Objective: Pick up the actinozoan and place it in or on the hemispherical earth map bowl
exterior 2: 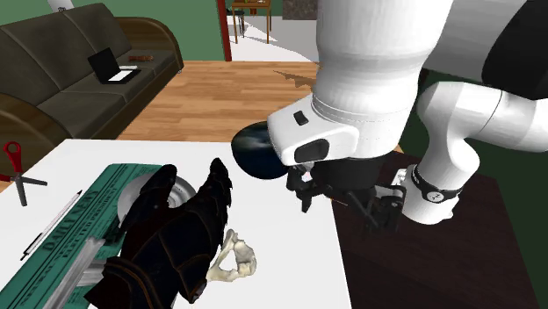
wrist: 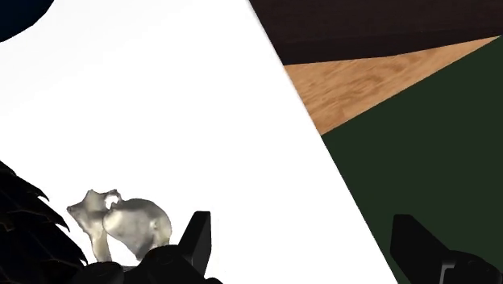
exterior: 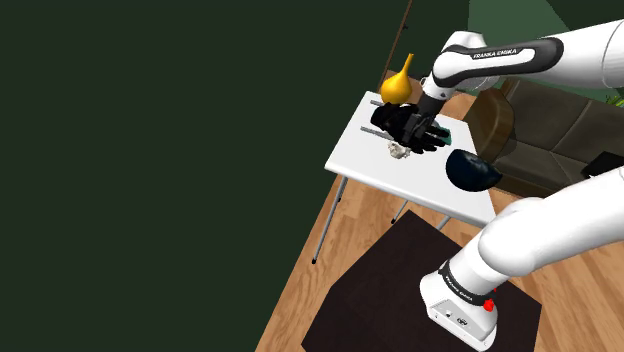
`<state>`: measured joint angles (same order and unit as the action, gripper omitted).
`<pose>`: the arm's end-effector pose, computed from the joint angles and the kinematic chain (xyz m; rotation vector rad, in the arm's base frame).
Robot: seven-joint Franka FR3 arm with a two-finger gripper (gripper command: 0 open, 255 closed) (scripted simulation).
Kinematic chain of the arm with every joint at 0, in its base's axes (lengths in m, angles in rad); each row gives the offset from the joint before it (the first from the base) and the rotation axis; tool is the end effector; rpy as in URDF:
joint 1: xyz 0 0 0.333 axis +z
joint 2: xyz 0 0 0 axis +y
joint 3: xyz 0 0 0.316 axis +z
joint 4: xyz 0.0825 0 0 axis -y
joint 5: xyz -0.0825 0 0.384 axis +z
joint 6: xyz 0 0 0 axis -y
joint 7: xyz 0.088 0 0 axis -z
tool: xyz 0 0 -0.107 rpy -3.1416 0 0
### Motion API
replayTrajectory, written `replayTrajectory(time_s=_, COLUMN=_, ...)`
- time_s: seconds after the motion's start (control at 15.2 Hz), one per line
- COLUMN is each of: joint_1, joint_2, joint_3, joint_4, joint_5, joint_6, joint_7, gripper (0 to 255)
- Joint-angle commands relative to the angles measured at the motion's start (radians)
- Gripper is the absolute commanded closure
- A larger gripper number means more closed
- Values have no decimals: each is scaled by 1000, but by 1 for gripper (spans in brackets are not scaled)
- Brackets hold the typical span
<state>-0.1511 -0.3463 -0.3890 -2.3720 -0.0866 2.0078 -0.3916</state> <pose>0.3728 -0.2355 0.4431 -3.0752 0.1332 0.0196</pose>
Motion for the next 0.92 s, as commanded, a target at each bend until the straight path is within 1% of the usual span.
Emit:
replayTrajectory(time_s=0.0, joint_1=-7, joint_2=59, joint_3=-37, joint_4=28, joint_5=16, joint_6=48, joint_7=-39, gripper=0)
replayTrajectory(time_s=0.2, joint_1=-11, joint_2=158, joint_3=-86, joint_4=84, joint_5=62, joint_6=107, joint_7=-98, gripper=0)
replayTrajectory(time_s=0.4, joint_1=-20, joint_2=263, joint_3=-128, joint_4=150, joint_5=129, joint_6=156, joint_7=-168, gripper=0)
replayTrajectory(time_s=0.66, joint_1=-46, joint_2=411, joint_3=-167, joint_4=254, joint_5=247, joint_6=198, joint_7=-270, gripper=0)
replayTrajectory(time_s=0.86, joint_1=-82, joint_2=525, joint_3=-180, joint_4=346, joint_5=346, joint_6=211, joint_7=-346, gripper=0)
